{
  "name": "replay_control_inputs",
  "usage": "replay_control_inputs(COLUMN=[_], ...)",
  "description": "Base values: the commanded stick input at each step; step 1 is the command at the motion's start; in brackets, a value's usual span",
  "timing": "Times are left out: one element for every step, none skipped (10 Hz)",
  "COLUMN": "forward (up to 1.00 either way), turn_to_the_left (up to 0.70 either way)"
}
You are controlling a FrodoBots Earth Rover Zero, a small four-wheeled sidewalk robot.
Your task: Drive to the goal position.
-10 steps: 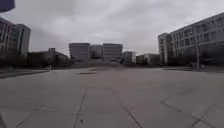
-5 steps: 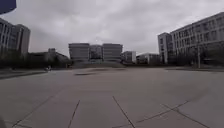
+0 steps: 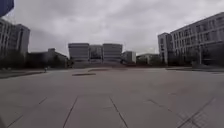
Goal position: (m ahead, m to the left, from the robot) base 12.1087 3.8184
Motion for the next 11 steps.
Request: replay_control_inputs(forward=[0.7,0.7,0.7,0.7,0.7,0.7,0.7,0.7,0.7,0.7,0.7], turn_to_the_left=[0.0,0.0,0.0,0.0,0.0,0.0,0.0,0.0,0.0,0.0,0.0])
